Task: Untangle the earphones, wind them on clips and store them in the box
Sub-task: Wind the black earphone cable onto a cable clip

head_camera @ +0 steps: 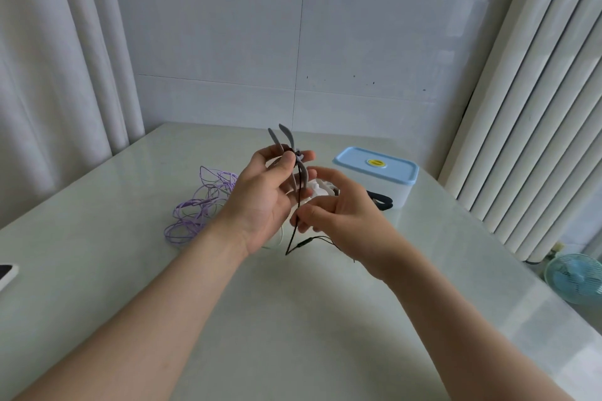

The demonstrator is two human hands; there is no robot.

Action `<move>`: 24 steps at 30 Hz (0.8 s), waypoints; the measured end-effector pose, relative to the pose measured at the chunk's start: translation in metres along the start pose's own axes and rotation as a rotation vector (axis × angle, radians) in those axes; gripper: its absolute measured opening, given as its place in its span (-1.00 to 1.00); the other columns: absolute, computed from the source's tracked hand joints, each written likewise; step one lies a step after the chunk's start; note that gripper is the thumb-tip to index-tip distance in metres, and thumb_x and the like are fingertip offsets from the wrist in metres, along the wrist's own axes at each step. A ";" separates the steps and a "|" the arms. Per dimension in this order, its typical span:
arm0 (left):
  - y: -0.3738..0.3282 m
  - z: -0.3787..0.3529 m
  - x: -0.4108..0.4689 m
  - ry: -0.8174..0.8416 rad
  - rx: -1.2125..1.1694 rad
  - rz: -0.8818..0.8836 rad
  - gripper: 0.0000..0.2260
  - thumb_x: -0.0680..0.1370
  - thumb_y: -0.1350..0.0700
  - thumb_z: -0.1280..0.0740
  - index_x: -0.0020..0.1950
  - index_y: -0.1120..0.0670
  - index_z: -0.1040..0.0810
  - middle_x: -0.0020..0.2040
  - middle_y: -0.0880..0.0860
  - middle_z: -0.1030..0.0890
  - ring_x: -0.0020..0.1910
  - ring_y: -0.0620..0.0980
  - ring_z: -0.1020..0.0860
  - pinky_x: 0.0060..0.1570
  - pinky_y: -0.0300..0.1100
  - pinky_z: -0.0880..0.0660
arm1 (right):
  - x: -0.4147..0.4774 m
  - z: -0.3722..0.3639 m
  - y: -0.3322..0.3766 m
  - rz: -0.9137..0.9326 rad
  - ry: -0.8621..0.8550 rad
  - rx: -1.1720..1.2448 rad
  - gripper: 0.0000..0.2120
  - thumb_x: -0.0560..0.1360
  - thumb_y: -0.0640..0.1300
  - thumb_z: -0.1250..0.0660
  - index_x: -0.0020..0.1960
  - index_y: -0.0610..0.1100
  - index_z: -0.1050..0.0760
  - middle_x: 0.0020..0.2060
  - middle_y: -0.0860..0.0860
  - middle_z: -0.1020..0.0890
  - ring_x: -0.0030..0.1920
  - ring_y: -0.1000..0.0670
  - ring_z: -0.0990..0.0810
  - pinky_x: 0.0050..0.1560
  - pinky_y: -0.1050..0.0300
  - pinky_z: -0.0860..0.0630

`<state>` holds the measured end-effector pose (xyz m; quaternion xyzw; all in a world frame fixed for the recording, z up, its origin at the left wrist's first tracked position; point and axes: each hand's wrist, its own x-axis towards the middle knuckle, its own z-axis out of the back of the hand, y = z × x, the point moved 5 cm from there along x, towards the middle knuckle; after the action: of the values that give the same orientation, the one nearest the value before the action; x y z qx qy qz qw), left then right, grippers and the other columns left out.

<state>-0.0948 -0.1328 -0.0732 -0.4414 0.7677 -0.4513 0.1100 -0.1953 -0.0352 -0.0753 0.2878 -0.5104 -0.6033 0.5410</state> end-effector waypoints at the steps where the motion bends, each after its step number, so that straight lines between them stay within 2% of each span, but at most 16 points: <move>1: 0.000 0.002 0.001 -0.002 0.026 -0.009 -0.84 0.73 0.24 -0.21 0.31 0.16 -0.42 0.15 0.17 -0.71 -0.03 0.10 -0.68 -0.15 -0.09 -0.62 | 0.001 0.001 0.000 -0.001 -0.024 0.002 -0.49 0.58 -0.32 -0.33 0.46 0.00 -0.34 -0.17 -0.12 -0.76 -0.12 -0.04 -0.70 0.03 -0.05 -0.54; 3: 0.002 0.006 0.003 -0.009 0.120 -0.034 -0.84 0.72 0.25 -0.23 0.30 0.16 -0.41 0.16 0.15 -0.71 0.01 0.11 -0.69 -0.09 -0.07 -0.64 | 0.001 0.006 0.002 -0.004 -0.072 0.033 -0.53 0.59 -0.31 -0.28 0.42 0.04 -0.34 -0.23 -0.07 -0.74 -0.13 -0.15 -0.69 0.02 -0.07 -0.53; 5: 0.005 0.011 0.004 0.007 0.384 -0.092 -0.84 0.71 0.23 -0.28 0.28 0.15 -0.41 0.14 0.08 -0.72 0.00 0.04 -0.69 -0.02 -0.06 -0.64 | 0.000 0.010 0.005 -0.003 -0.093 0.120 -0.61 0.59 -0.33 -0.21 0.34 0.00 -0.38 -0.36 0.02 -0.63 -0.28 -0.22 -0.67 -0.09 -0.10 -0.53; 8: 0.014 0.013 0.004 0.118 0.819 -0.144 -0.83 0.69 0.16 -0.34 0.26 0.05 -0.45 0.08 0.01 -0.70 -0.10 -0.02 -0.65 -0.03 -0.02 -0.61 | 0.002 0.021 0.007 0.011 -0.183 0.201 -0.68 0.59 -0.35 -0.13 0.23 -0.08 -0.48 -0.46 0.04 -0.42 -0.51 -0.06 -0.40 -0.36 0.08 -0.37; 10: 0.019 0.012 0.002 0.175 0.882 -0.106 -0.84 0.69 0.15 -0.34 0.26 0.03 -0.48 0.07 0.06 -0.68 -0.10 0.02 -0.66 -0.04 0.01 -0.60 | 0.003 0.034 0.006 0.024 -0.298 0.249 -0.69 0.59 -0.37 -0.13 0.20 -0.11 -0.51 -0.46 0.04 -0.42 -0.50 0.01 -0.28 -0.45 0.17 -0.28; 13: 0.021 0.008 0.000 0.249 0.865 -0.054 -0.82 0.67 0.12 -0.38 0.26 0.06 -0.53 0.02 0.20 -0.68 -0.14 0.11 -0.65 -0.06 -0.07 -0.60 | 0.002 0.048 0.008 0.069 -0.410 0.209 -0.78 0.63 -0.32 -0.22 0.17 -0.11 -0.55 -0.41 -0.01 -0.54 -0.48 0.03 -0.28 -0.46 0.20 -0.26; 15: 0.022 0.005 -0.001 0.286 0.912 -0.045 -0.83 0.65 0.11 -0.41 0.24 0.03 -0.56 0.00 0.16 -0.69 -0.12 0.15 -0.67 0.00 -0.04 -0.61 | 0.000 0.052 0.011 0.093 -0.433 0.145 -0.81 0.63 -0.30 -0.24 0.16 -0.12 -0.56 -0.38 -0.05 -0.63 -0.52 0.07 -0.27 -0.49 0.25 -0.25; 18: 0.025 0.002 -0.003 0.318 0.939 -0.024 -0.83 0.65 0.17 -0.41 0.23 0.02 -0.59 0.07 0.06 -0.67 -0.11 0.05 -0.73 0.04 -0.06 -0.64 | -0.002 0.055 0.010 0.151 -0.514 -0.080 -0.80 0.57 -0.31 -0.26 0.04 -0.07 -0.58 -0.36 -0.11 -0.68 -0.53 0.07 -0.34 -0.45 0.24 -0.32; 21: 0.024 0.003 -0.005 0.322 0.974 -0.017 -0.83 0.61 0.18 -0.46 0.19 0.03 -0.62 0.08 -0.03 -0.66 -0.13 0.04 -0.74 -0.01 -0.16 -0.63 | -0.002 0.058 0.009 0.221 -0.610 -0.479 -0.84 0.53 -0.24 -0.33 -0.05 0.03 -0.55 -0.46 0.05 -0.60 -0.46 0.08 -0.45 -0.36 0.17 -0.38; 24: 0.024 0.004 -0.003 0.319 0.955 0.012 -0.84 0.61 0.20 -0.47 0.17 0.07 -0.65 0.10 0.02 -0.67 -0.09 0.06 -0.75 -0.03 -0.12 -0.63 | -0.001 0.055 0.007 0.223 -0.615 -0.681 -0.88 0.57 -0.16 -0.36 0.01 0.06 -0.56 -0.36 0.22 -0.61 -0.29 0.13 -0.57 -0.23 0.06 -0.54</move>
<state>-0.1042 -0.1277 -0.0948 -0.2629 0.4852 -0.8135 0.1836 -0.2418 -0.0164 -0.0518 -0.1546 -0.4478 -0.7318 0.4900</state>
